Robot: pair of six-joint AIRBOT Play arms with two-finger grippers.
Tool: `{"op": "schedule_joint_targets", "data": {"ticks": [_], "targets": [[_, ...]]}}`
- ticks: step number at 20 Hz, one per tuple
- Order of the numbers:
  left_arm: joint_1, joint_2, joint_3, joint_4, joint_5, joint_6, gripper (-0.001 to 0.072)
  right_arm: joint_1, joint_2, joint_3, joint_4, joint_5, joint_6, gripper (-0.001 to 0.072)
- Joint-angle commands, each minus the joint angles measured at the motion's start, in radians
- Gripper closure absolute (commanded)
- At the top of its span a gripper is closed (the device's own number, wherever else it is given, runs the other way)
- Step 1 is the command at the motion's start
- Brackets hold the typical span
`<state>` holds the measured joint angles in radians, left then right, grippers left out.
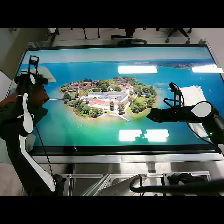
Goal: Fold the shirts.
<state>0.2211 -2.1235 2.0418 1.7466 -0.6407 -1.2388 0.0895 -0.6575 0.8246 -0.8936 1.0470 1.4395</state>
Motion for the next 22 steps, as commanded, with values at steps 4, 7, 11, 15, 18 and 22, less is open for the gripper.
{"op": "schedule_joint_targets", "data": {"ticks": [4,7,11,15,18,22], "targets": [[-0.068,0.319,0.001,-0.302,-0.121,-0.003,0.0689,0.001,0.001,0.0,0.0,0.0,-0.002,0.0692],[-0.143,0.459,0.001,-0.463,-0.353,-0.003,0.069,0.001,0.001,0.0,0.0,-0.002,-0.003,0.0693],[-0.294,0.597,0.0,-0.737,-0.669,-0.005,0.069,0.001,0.0,0.0,0.0,-0.003,-0.003,0.0693],[-0.519,0.691,-0.175,-0.752,-0.725,-0.084,0.069,0.001,0.0,0.0,0.0,-0.003,-0.003,0.0692],[-0.67,0.697,-0.368,-0.745,-0.645,-0.109,0.069,0.001,0.0,0.0,0.006,-0.003,-0.002,0.0693],[-0.801,0.643,-0.521,-0.748,-0.41,-0.144,0.0687,-0.001,-0.008,0.0,0.016,0.0,-0.002,0.0685]]}}
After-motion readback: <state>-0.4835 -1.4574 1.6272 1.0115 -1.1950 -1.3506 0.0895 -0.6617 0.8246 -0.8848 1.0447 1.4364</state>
